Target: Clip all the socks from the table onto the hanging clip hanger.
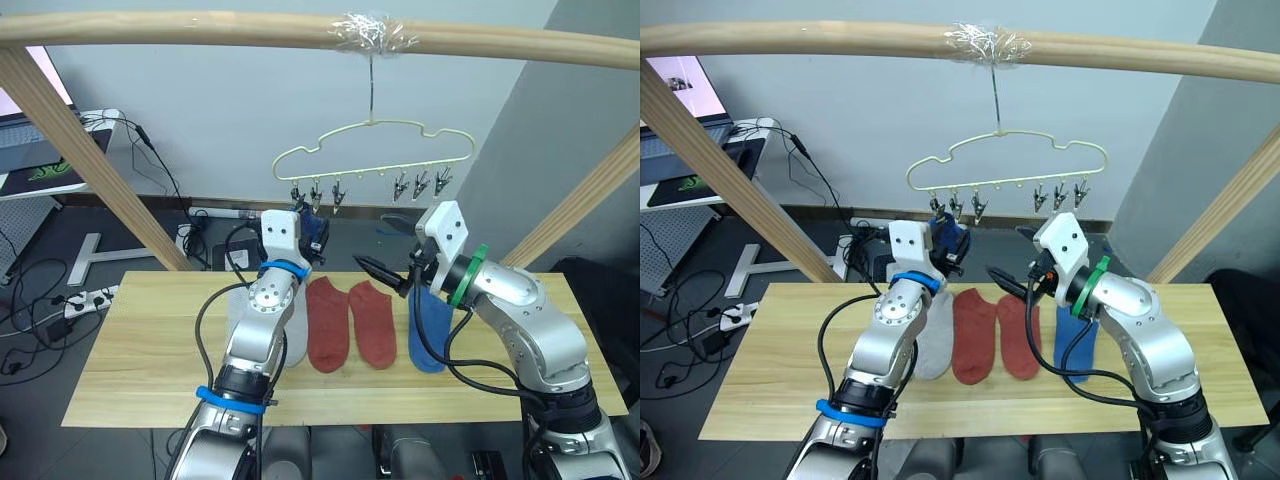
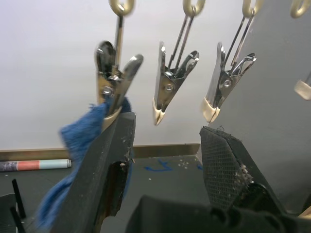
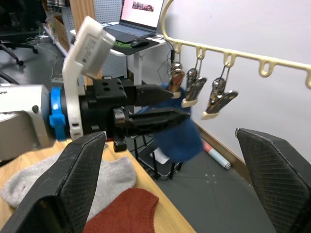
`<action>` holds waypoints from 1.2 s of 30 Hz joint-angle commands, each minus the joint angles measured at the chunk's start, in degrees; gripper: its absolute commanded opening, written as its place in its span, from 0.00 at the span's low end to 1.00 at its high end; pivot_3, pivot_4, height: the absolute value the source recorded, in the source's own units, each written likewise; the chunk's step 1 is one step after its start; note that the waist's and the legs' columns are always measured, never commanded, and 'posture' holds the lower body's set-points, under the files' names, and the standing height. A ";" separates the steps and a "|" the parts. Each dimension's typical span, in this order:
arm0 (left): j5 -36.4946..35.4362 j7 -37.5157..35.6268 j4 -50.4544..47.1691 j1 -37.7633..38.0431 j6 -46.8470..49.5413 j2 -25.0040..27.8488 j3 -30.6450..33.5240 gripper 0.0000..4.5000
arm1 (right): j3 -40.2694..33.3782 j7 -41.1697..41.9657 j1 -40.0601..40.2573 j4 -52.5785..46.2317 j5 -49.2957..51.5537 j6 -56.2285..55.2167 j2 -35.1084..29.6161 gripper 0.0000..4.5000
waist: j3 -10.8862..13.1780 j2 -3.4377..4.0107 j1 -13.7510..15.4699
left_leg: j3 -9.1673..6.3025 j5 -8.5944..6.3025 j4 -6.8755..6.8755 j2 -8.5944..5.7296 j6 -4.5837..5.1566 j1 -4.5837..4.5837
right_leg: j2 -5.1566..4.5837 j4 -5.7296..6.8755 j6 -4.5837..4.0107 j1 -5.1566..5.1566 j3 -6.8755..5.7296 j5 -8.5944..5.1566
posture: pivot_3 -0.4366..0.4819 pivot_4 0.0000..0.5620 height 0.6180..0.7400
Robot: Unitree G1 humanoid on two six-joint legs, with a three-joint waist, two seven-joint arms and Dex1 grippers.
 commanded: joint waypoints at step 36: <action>2.72 3.17 1.35 -4.85 -6.50 -2.77 2.14 0.21 | -0.97 -0.72 -2.41 -2.37 1.89 -0.29 -1.63 1.00 | -0.05 -0.03 0.01 | -0.05 0.01 0.07 0.01 0.01 0.10 | 0.00 0.19 -0.08 0.09 -0.07 0.15 | 0.75 0.30 1.00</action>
